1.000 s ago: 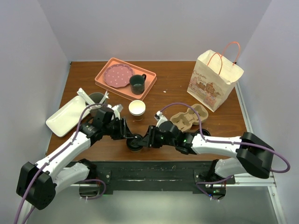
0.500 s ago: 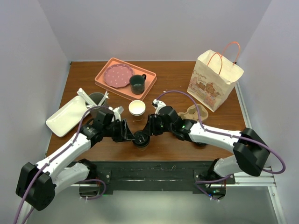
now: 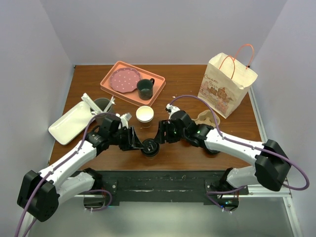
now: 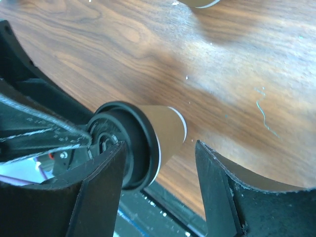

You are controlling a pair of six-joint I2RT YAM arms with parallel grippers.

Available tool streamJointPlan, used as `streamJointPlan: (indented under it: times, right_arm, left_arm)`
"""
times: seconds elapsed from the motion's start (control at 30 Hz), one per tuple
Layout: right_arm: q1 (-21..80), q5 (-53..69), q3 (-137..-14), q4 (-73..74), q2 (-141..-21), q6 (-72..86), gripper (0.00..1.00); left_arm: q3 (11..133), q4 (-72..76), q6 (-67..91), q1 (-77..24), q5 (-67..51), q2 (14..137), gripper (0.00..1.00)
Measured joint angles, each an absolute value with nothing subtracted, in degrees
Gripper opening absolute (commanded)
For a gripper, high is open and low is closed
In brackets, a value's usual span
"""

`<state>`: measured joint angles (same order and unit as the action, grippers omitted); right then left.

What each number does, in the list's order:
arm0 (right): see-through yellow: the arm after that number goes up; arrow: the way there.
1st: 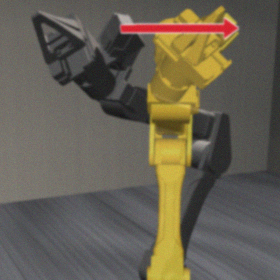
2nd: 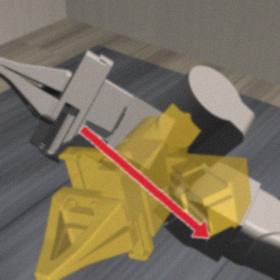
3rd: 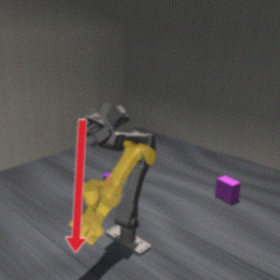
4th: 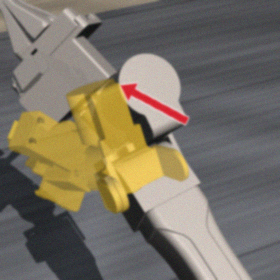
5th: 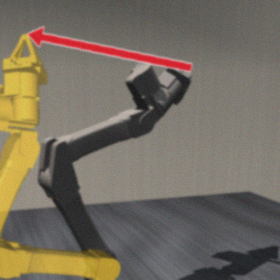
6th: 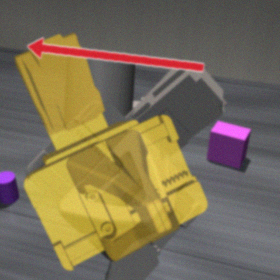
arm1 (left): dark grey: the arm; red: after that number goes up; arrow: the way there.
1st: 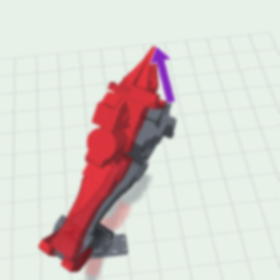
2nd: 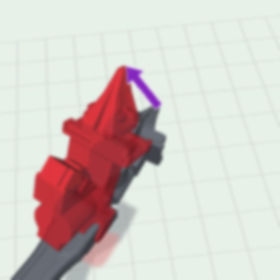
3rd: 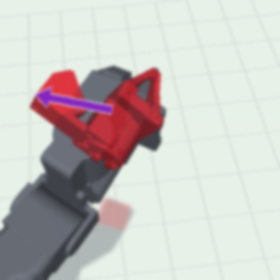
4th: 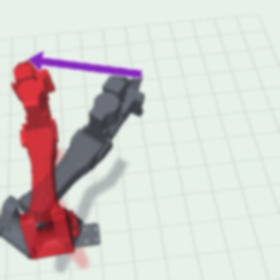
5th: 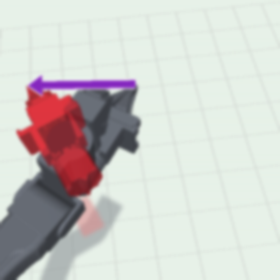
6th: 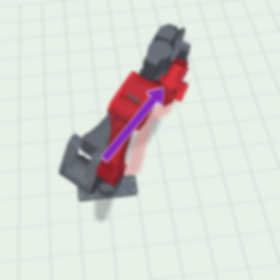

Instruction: Pack the takeout coffee

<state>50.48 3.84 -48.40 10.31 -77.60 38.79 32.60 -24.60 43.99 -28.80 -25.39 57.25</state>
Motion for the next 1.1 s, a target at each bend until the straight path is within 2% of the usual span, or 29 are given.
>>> streamJointPlan:
  times: [0.43,0.7,1.1]
  right_arm:
    - [50.28,8.40,-43.42,10.24,-73.87,46.30,0.57]
    - [50.22,11.46,-40.32,3.64,-74.46,49.08,0.40]
    - [50.15,11.55,-29.34,-13.28,-72.38,54.63,0.36]
  left_arm:
    - [32.62,-24.03,43.97,-28.77,-26.39,58.17,0.43]
    - [32.67,-23.77,43.94,-28.77,-26.72,58.94,0.43]
    - [32.71,-22.90,43.94,-28.77,-27.22,60.42,0.43]
